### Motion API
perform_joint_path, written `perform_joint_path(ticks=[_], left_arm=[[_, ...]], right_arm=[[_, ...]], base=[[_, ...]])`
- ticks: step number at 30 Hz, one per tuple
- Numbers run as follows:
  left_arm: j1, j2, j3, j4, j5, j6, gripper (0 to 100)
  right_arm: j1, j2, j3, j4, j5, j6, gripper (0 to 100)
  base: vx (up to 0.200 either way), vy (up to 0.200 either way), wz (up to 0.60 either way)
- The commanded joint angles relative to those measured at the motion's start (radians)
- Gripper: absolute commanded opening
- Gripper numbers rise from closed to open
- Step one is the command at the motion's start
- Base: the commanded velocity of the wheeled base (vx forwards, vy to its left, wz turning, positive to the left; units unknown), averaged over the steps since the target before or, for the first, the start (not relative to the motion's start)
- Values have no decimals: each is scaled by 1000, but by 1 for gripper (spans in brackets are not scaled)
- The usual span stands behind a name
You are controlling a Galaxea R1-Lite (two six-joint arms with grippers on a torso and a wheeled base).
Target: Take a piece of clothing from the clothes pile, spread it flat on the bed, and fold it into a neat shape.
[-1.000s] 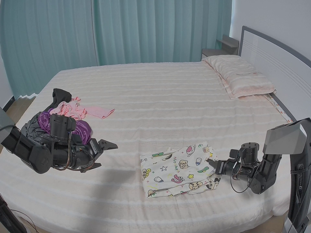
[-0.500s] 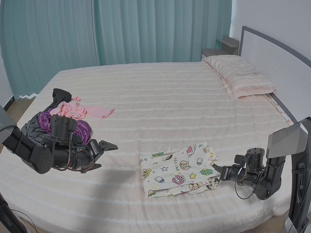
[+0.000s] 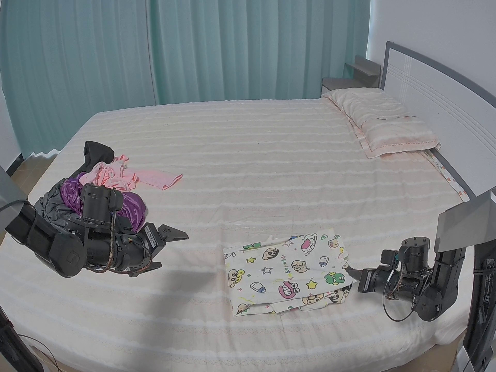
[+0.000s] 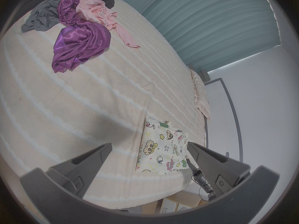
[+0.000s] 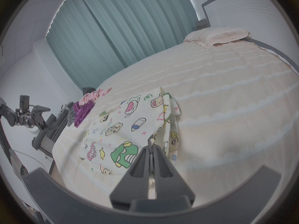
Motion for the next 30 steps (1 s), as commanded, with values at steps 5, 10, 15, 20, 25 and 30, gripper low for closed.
perform_joint_path(ticks=[5,10,15,20,25,30], left_arm=[[0,3,0,-1,0,0,100],[0,9,0,-2,2,0,100],[0,16,-2,-2,3,0,100],[0,14,0,-2,2,1,100],[0,17,1,-1,0,0,100],[0,20,1,-1,0,0,100]], right_arm=[[-23,0,16,6,0,-11,0],[-25,0,22,74,0,-55,0],[-14,3,18,86,0,-60,100],[-23,-25,10,68,-1,-60,100],[-34,-89,-103,110,-4,-55,100],[-32,-68,-309,239,-4,-37,100]], base=[[0,0,0],[0,0,0],[0,0,0],[0,0,0],[0,0,0],[0,0,0]])
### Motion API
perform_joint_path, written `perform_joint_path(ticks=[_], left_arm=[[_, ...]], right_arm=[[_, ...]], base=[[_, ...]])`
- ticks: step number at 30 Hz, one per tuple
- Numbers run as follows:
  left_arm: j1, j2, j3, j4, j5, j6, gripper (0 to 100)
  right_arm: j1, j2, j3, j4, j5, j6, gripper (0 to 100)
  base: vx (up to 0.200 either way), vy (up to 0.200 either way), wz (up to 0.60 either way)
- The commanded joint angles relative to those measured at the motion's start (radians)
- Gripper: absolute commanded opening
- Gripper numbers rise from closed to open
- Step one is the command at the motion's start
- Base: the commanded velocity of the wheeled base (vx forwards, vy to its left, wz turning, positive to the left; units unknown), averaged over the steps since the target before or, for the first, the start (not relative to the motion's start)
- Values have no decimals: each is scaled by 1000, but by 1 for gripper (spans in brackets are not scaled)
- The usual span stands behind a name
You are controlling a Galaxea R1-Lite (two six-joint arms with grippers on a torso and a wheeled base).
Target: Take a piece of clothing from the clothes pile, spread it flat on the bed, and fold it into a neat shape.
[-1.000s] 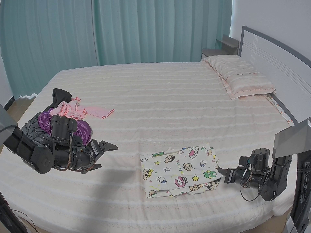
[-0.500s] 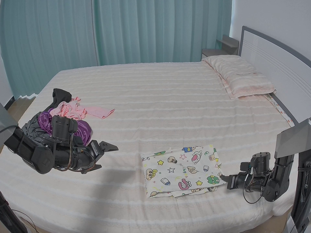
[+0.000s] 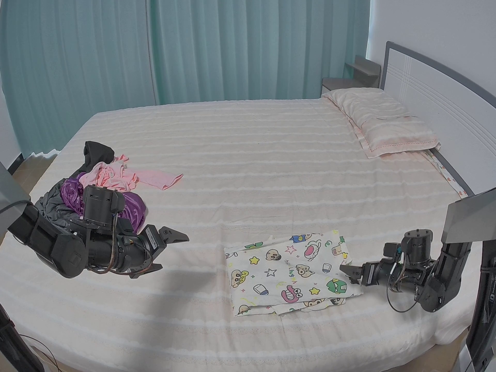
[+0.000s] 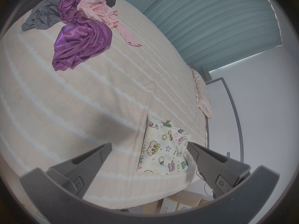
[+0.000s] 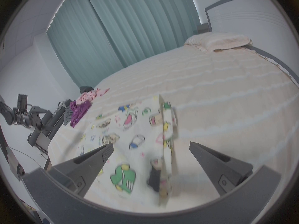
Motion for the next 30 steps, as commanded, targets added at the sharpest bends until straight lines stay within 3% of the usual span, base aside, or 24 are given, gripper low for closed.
perform_joint_path(ticks=[1,7,30], left_arm=[[1,9,1,-1,0,0,100],[-1,13,2,-1,3,0,100],[-5,44,1,-3,3,1,100]], right_arm=[[-2,12,-246,129,0,35,100],[-2,162,-445,177,4,75,100],[7,262,-552,185,18,73,100]], base=[[0,0,0],[0,0,0],[0,0,0]])
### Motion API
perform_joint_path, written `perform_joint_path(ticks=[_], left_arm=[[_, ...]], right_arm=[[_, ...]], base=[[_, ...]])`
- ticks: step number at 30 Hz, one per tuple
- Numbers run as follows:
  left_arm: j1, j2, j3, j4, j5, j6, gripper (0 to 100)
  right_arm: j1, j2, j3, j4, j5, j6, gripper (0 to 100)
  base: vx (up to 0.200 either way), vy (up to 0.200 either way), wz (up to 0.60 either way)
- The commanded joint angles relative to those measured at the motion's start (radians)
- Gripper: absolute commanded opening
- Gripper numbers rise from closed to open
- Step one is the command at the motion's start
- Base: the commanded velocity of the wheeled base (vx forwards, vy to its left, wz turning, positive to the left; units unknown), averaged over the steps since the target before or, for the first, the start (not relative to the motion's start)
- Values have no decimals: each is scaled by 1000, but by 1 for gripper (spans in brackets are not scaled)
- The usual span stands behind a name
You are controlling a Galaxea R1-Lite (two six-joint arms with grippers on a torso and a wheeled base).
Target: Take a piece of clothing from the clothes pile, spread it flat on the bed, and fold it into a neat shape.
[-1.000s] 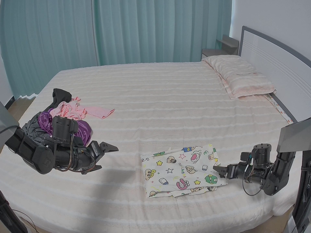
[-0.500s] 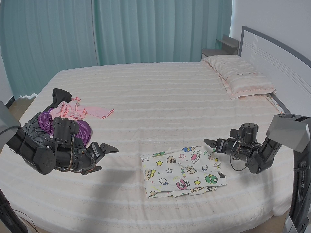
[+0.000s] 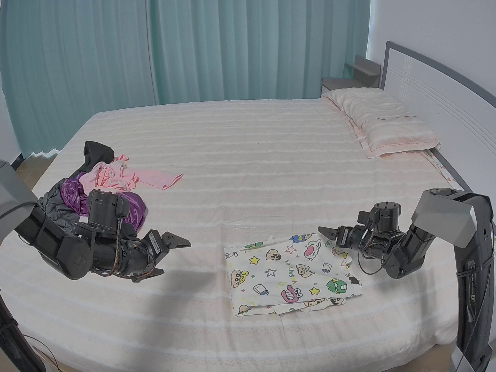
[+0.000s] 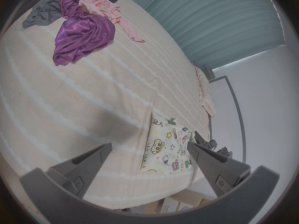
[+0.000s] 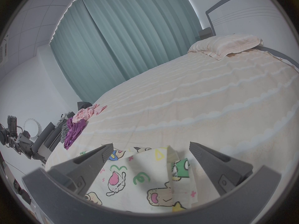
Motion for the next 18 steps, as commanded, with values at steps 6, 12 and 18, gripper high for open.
perform_joint_path(ticks=[6,12,18], left_arm=[[0,10,0,-1,1,1,100],[0,12,0,-2,2,1,100],[-1,19,0,-2,4,3,100]], right_arm=[[-1,34,-24,1,2,1,0],[-2,36,-21,-11,-1,5,0],[-13,30,-20,-15,-9,11,0]], base=[[0,0,0],[0,0,0],[0,0,0]])
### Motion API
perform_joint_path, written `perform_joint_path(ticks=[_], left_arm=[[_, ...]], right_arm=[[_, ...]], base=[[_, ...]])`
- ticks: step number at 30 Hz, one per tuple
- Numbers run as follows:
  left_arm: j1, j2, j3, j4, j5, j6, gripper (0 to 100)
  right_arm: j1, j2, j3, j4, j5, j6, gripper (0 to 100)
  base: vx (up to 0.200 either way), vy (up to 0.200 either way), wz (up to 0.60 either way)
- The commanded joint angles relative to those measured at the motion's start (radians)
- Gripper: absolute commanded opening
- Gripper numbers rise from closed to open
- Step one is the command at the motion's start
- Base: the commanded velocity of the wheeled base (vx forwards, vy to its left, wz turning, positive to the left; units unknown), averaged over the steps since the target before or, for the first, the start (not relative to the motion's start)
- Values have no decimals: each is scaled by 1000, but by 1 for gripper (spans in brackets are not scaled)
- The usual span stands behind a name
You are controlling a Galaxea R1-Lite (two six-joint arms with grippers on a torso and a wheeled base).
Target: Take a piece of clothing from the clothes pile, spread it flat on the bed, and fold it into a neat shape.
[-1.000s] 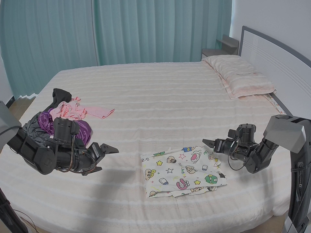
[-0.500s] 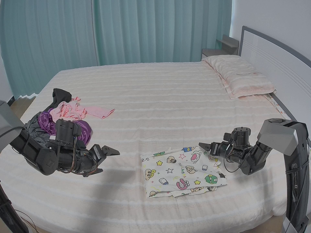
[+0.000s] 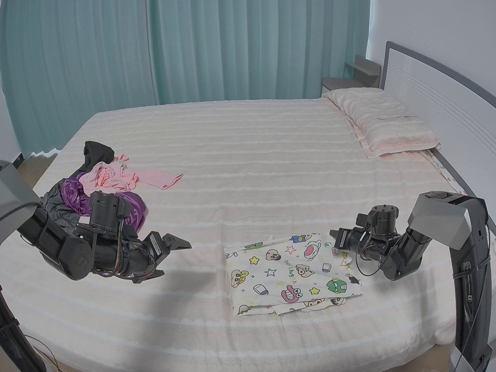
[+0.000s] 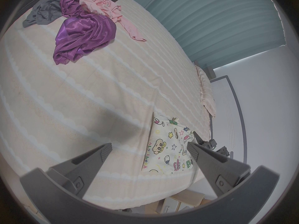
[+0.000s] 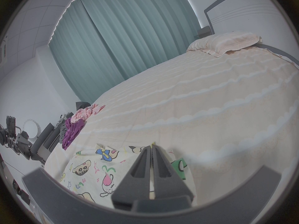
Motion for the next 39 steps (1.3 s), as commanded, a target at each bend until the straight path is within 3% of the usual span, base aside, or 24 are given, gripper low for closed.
perform_joint_path(ticks=[1,23,24,33,39], left_arm=[[0,10,0,-1,1,1,100],[-1,31,2,-5,2,8,100],[-3,33,3,-19,2,8,100],[-43,74,31,-103,2,5,100],[-112,137,17,-172,21,-10,100]], right_arm=[[-12,-4,-1,-2,-6,5,0],[-46,-18,17,-31,-29,59,0],[-46,-30,40,-38,-27,60,100],[-41,-54,106,-89,-29,65,100],[-40,-151,148,-18,-29,73,100]], base=[[0,0,0],[0,0,0],[0,0,0],[0,0,0],[0,0,0]])
